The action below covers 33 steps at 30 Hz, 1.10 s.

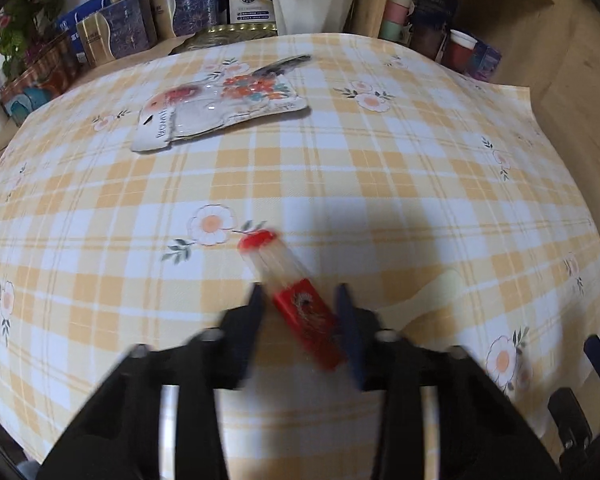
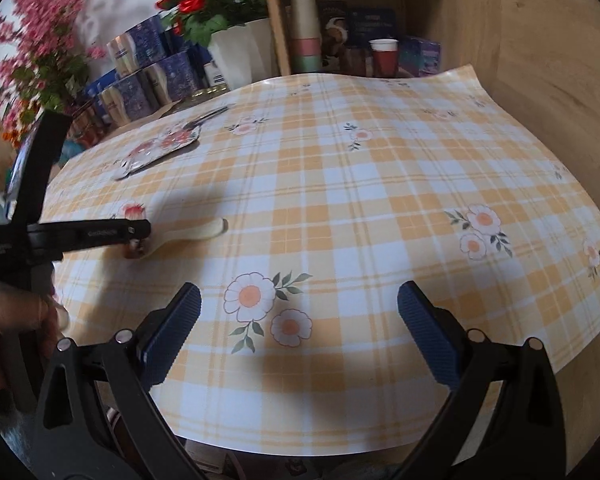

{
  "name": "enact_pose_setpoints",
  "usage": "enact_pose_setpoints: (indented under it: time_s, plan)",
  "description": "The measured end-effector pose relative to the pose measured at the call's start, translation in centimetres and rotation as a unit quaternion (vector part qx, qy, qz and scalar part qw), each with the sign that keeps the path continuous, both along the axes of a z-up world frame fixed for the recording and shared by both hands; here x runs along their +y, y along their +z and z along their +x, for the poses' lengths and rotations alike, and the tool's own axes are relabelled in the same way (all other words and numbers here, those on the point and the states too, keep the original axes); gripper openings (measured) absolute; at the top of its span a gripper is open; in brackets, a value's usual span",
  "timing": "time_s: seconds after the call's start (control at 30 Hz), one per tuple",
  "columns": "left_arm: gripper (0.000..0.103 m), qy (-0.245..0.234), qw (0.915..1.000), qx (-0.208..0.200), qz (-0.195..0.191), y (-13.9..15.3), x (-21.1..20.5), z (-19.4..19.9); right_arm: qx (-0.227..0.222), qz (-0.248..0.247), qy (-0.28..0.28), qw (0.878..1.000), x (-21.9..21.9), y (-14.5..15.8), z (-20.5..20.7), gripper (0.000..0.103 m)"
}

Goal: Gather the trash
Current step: 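Grasp the red tube with the left gripper while the right gripper grasps the white plastic fork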

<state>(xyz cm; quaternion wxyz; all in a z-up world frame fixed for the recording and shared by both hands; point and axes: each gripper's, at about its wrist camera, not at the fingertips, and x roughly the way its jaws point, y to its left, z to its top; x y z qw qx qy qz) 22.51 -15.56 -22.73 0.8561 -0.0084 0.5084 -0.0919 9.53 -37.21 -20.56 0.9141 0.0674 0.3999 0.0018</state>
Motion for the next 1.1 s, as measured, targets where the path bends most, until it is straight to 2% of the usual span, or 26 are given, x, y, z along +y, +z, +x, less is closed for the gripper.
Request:
enact_pose_setpoints:
  time_s: [0.03,0.13,0.2,0.3,0.43,0.53,0.6,0.63,0.73,0.87,0.93,1.1]
  plan:
    - [0.025,-0.004,0.9998,0.004,-0.018,0.0,0.7,0.1,0.003,-0.005,0.01,1.0,0.3,-0.1,0.1,0.097]
    - [0.02,-0.006,0.9991,0.022,-0.037,0.0,2.8,0.3,0.013,-0.029,0.051,0.998,1.6,-0.4,0.3,0.097]
    - [0.019,-0.002,0.9964,0.035,-0.078,-0.1,4.9,0.4,0.015,-0.041,0.078,0.996,2.5,-0.4,0.6,0.096]
    - [0.018,-0.002,0.9926,0.043,-0.113,-0.1,7.3,0.4,0.018,-0.048,0.123,0.991,3.9,-0.1,1.5,0.083]
    - [0.012,-0.011,0.9927,0.031,-0.116,0.8,9.5,-0.2,0.018,-0.063,0.189,0.98,6.6,0.3,3.2,0.079]
    - [0.011,-0.008,0.9935,0.022,-0.112,1.5,11.0,-0.8,0.028,-0.088,0.26,0.961,10.0,-0.1,5.1,0.075]
    - [0.011,-0.007,0.9936,0.023,-0.111,1.6,12.2,-1.1,0.038,-0.11,0.294,0.949,12.0,-0.6,6.1,0.064]
    - [0.011,-0.007,0.9938,0.024,-0.109,1.5,12.5,-1.3,0.046,-0.124,0.314,0.94,13.1,-0.9,6.8,0.063]
    - [0.011,-0.007,0.9943,0.022,-0.104,1.3,13.9,-2.1,0.062,-0.131,0.346,0.927,14.8,-1.4,8.5,0.057]
    - [0.011,-0.005,0.9955,0.015,-0.094,1.3,15.4,-3.2,0.087,-0.119,0.375,0.915,16.0,-1.9,9.9,0.036]
    - [0.011,-0.007,0.9961,0.013,-0.088,1.2,16.0,-3.7,0.094,-0.107,0.387,0.911,16.4,-1.9,10.4,0.029]
    - [0.01,-0.001,0.9951,0.026,-0.095,0.2,16.8,-4.2,0.098,-0.101,0.397,0.907,17.1,-1.9,11.0,0.023]
